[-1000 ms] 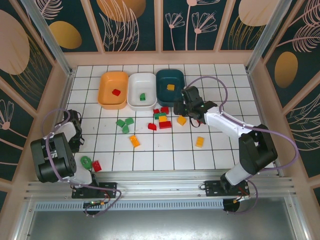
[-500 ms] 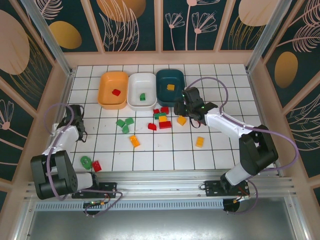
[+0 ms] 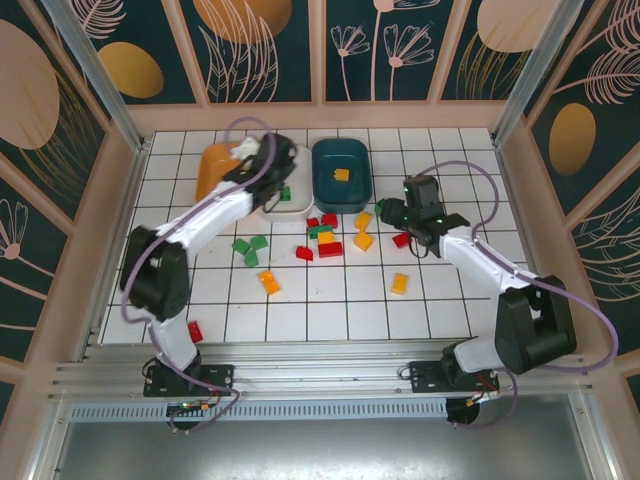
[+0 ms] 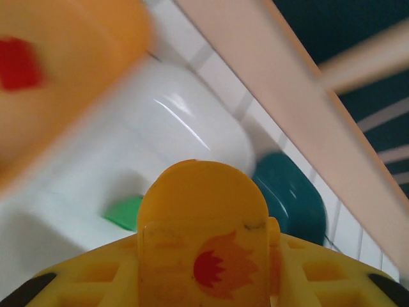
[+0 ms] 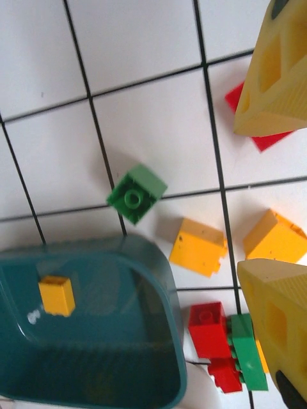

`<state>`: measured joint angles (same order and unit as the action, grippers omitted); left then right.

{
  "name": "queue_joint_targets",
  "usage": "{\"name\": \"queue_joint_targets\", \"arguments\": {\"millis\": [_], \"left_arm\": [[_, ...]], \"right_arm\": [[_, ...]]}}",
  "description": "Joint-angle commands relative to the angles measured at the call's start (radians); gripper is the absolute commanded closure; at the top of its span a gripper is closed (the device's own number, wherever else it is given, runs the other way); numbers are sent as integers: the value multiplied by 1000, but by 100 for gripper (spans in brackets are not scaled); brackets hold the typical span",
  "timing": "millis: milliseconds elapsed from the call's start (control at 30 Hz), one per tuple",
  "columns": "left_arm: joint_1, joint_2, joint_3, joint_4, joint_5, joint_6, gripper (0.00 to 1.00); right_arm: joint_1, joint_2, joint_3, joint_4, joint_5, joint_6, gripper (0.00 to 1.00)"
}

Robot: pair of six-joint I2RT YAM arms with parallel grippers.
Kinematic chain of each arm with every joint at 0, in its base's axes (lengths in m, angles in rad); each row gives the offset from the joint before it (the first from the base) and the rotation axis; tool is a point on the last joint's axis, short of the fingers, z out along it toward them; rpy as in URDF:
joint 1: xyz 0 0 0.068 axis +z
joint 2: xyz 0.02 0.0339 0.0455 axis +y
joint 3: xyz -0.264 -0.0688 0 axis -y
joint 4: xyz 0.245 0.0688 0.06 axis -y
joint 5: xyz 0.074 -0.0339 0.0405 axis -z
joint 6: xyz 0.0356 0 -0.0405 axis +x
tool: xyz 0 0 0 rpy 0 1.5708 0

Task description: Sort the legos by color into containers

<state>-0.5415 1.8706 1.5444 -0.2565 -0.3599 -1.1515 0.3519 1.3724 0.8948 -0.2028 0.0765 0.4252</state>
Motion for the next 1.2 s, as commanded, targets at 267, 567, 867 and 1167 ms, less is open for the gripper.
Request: {"name": "queue_joint_targets", "arguments": {"millis": [267, 567, 867, 1167], "left_arm": [[-106, 376, 415, -7, 214, 274, 67], [-107, 538, 583, -39, 229, 395, 58], [-108, 580, 643, -65, 225, 406, 45], [-106, 433, 557, -27, 164, 433, 39]], "right_arm": [[-41, -150, -113, 43, -22, 42, 46], [-39, -163, -111, 28, -38, 30, 46], [-25, -230, -125, -24, -26, 29, 44], [133, -203, -125, -42, 84, 59, 41]]}}
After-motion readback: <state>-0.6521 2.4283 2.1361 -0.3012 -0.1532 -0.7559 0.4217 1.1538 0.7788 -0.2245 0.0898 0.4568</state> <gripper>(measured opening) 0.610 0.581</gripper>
